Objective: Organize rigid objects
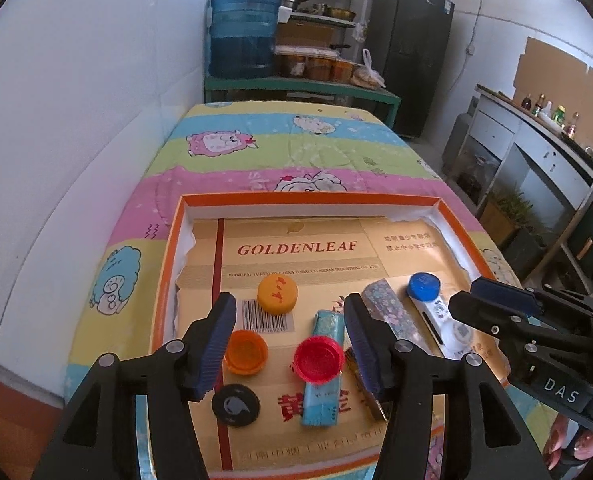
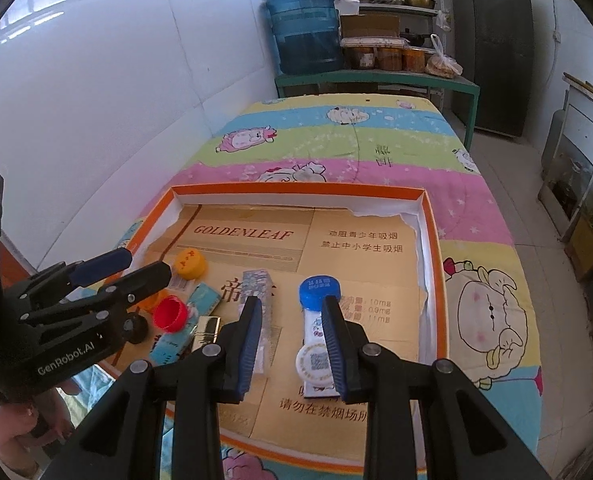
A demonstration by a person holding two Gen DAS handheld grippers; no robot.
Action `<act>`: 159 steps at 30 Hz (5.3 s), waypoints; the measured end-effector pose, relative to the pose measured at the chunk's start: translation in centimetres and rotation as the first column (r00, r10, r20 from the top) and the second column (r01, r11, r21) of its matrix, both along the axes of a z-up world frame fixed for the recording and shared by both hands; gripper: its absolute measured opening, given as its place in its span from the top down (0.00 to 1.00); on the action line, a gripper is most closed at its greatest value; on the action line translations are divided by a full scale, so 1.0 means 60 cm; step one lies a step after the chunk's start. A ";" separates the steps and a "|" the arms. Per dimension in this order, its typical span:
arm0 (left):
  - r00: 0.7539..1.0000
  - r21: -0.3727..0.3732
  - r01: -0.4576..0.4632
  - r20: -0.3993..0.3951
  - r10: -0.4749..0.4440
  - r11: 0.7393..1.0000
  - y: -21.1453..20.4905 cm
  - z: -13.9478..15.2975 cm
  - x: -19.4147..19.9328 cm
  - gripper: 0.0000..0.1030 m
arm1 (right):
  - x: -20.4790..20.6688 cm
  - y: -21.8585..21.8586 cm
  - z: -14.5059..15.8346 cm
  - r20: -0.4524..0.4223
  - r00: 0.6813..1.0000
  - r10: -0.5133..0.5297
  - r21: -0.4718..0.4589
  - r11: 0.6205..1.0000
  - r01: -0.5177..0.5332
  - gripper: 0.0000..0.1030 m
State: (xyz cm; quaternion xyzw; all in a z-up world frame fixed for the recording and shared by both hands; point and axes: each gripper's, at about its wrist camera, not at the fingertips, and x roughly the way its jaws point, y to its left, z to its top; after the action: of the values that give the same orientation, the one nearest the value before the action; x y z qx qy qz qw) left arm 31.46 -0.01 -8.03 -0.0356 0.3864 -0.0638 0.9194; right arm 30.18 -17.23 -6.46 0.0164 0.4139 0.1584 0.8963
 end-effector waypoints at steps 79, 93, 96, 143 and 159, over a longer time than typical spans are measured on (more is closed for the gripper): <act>0.970 0.017 -0.116 0.215 0.109 0.993 0.001 0.146 -0.444 0.31 | -0.406 0.040 0.147 0.331 0.919 -0.213 -0.058 0.968 0.245 0.63; 0.960 0.009 -0.159 0.237 0.152 0.987 0.013 0.164 -0.477 0.31 | -0.437 0.046 0.158 0.340 0.917 -0.209 -0.039 0.971 0.236 0.63; 0.960 0.013 -0.157 0.237 0.149 0.988 0.014 0.166 -0.479 0.31 | -0.440 0.050 0.159 0.339 0.919 -0.203 -0.037 0.973 0.228 0.63; 0.964 0.047 -0.166 0.219 0.152 0.985 0.013 0.155 -0.469 0.31 | -0.416 0.070 0.138 0.284 0.945 -0.163 -0.048 0.982 0.184 0.63; 0.963 0.049 -0.166 0.221 0.152 0.985 0.012 0.155 -0.471 0.31 | -0.420 0.071 0.141 0.291 0.943 -0.163 -0.049 0.982 0.184 0.63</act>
State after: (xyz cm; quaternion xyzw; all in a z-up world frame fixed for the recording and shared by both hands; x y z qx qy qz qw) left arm 3.20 0.72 1.27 -0.0287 0.2820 0.0197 0.9588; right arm 4.99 -12.94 1.99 -0.0041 0.2830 0.0637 0.9570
